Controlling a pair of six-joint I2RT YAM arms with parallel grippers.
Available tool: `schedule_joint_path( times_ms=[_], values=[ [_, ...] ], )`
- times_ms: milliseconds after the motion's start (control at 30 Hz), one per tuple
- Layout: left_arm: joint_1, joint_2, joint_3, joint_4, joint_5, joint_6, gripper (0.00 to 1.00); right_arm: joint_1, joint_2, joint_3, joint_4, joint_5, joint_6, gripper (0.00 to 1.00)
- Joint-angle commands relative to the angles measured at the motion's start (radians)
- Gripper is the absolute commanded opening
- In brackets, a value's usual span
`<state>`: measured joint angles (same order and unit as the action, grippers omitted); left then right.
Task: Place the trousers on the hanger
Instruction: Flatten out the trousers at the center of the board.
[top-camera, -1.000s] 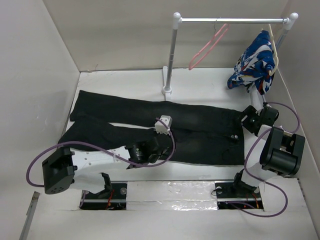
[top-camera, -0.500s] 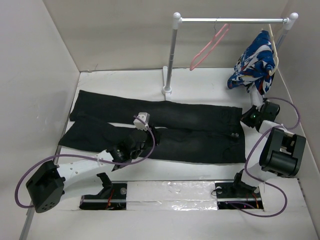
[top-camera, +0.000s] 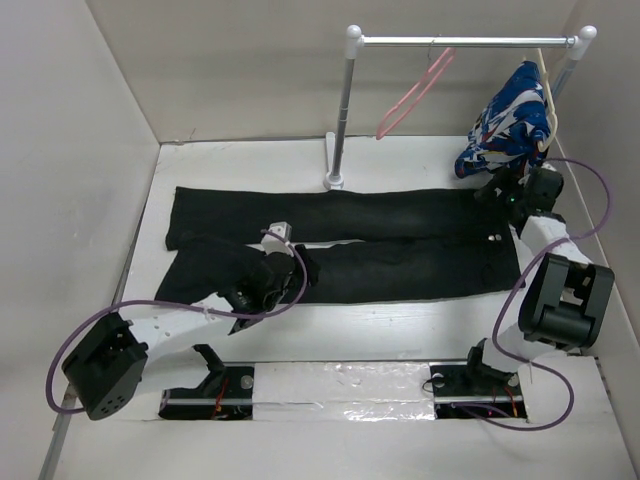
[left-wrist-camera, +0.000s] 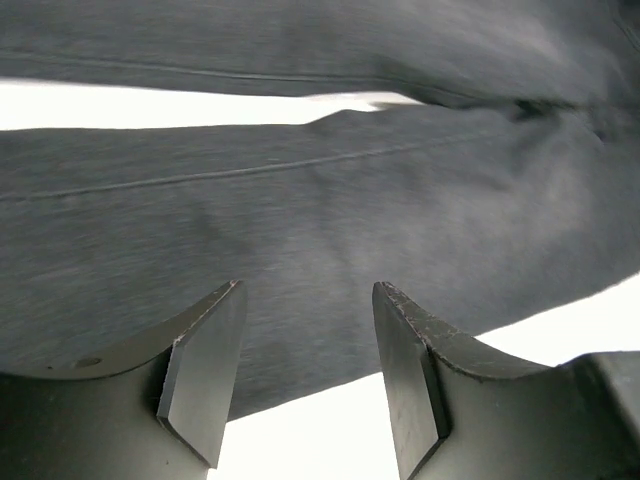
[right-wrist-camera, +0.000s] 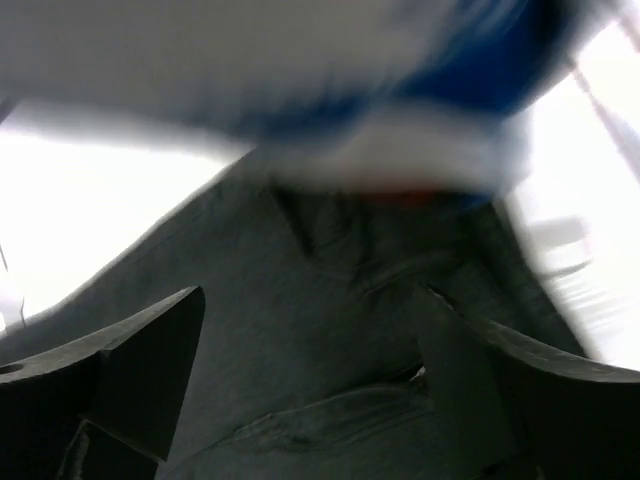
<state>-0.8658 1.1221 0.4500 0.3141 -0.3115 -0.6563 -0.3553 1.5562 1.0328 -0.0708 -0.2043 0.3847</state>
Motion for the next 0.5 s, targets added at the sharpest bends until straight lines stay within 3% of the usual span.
schedule_joint_path(
  times_ms=[0, 100, 200, 233, 300, 333, 367, 467],
  values=[
    [0.027, -0.054, 0.029, -0.075, -0.057, -0.087, 0.51, 0.059, -0.074, -0.103, 0.044, 0.022, 0.006, 0.93],
    [0.05, -0.123, 0.009, -0.197, -0.138, -0.15, 0.5, 0.127, -0.227, -0.291, 0.176, 0.014, 0.031, 0.93],
    [0.059, -0.215, -0.008, -0.406, -0.296, -0.316, 0.48, 0.264, -0.388, -0.428, 0.241, 0.019, 0.033, 0.8],
    [0.059, -0.273, -0.02, -0.491, -0.343, -0.383, 0.48, 0.307, -0.459, -0.456, 0.253, 0.017, 0.033, 0.53],
    [0.105, -0.335, -0.031, -0.564, -0.36, -0.434, 0.48, 0.457, -0.504, -0.522, 0.324, 0.016, 0.034, 0.25],
    [0.12, -0.397, -0.045, -0.614, -0.368, -0.466, 0.48, 0.51, -0.518, -0.53, 0.336, 0.019, 0.031, 0.06],
    [0.138, -0.428, -0.056, -0.625, -0.371, -0.473, 0.47, 0.56, -0.516, -0.525, 0.333, 0.023, 0.022, 0.01],
    [0.299, -0.534, -0.093, -0.653, -0.321, -0.474, 0.36, 0.746, -0.49, -0.475, 0.299, 0.077, -0.035, 0.0]
  ],
)
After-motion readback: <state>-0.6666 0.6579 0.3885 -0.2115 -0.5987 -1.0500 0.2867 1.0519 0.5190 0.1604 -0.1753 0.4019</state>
